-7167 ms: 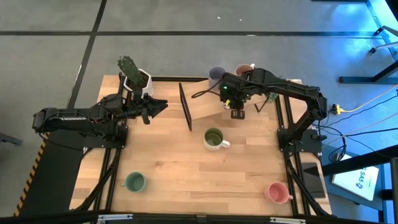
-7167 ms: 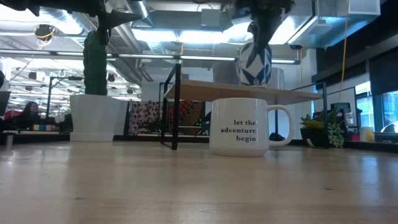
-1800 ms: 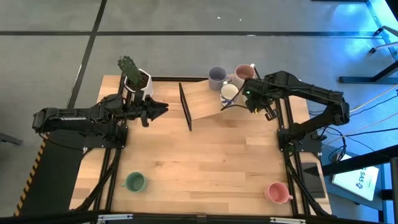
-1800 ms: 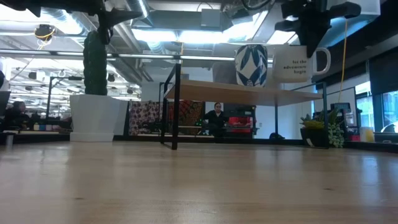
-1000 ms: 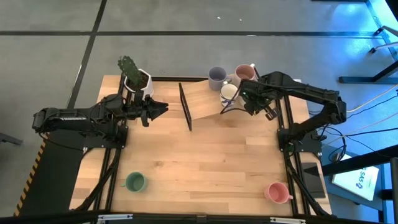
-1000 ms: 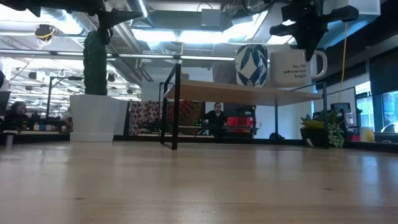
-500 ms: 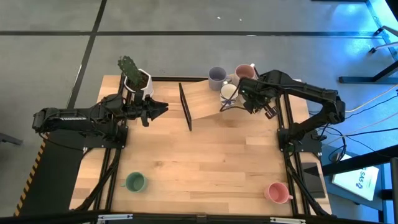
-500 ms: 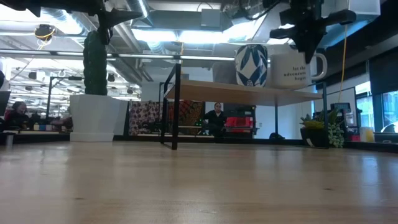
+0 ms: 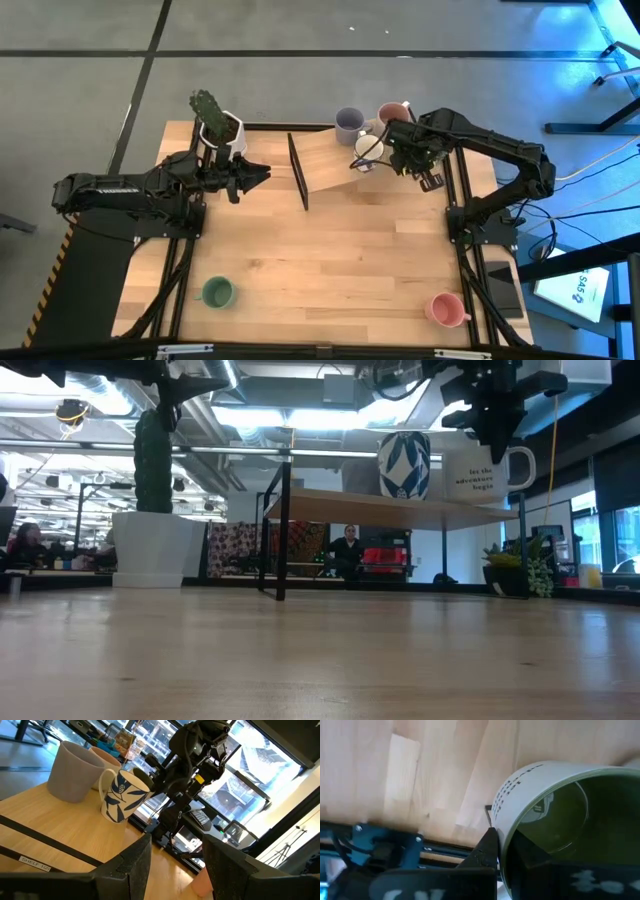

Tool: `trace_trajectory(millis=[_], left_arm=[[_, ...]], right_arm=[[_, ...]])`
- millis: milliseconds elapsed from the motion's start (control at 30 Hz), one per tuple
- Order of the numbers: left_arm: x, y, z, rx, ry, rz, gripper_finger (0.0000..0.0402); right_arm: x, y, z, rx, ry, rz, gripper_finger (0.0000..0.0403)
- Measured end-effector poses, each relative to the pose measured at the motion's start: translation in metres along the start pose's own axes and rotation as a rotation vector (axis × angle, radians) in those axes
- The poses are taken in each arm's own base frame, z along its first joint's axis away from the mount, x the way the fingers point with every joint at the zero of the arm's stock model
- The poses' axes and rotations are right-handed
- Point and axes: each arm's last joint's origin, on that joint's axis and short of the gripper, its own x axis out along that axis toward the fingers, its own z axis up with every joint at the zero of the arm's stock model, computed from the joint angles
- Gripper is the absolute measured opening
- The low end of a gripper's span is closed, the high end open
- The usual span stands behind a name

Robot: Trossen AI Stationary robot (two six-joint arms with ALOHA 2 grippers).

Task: Place coffee mugs
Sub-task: Put the white-green mug on the shelf

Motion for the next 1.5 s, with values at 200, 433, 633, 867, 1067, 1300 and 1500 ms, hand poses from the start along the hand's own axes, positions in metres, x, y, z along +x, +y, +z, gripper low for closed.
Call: trace_trajectory(millis=[200,433,633,867,1067,1300,1500], left_arm=[[0.0,0.0,0.0,0.002,0.0,0.0,0.017],[0.0,0.0,0.0,0.003,0.0,0.0,0.017],[0.0,0.0,0.0,0.003,0.0,0.0,0.017],[0.0,0.0,0.0,0.003,0.0,0.0,0.017],[0.0,0.0,0.0,0.004,-0.002,0.002,0.017],[0.0,0.001,0.0,0.004,-0.013,0.017,0.017],[0.0,0.001,0.0,0.004,-0.013,0.017,0.017]], right_arm=[[0.0,0.0,0.0,0.097,0.0,-0.001,0.0],[0.0,0.0,0.0,0.197,-0.003,0.005,0.0],[0.0,0.0,0.0,0.297,-0.011,0.008,0.0],[0.0,0.0,0.002,0.487,-0.037,0.032,0.0],[-0.001,-0.007,0.011,0.63,-0.155,0.01,0.0],[0.0,-0.005,0.008,0.742,-0.105,0.024,0.0],[0.0,-0.005,0.008,0.852,-0.105,0.008,0.0]])
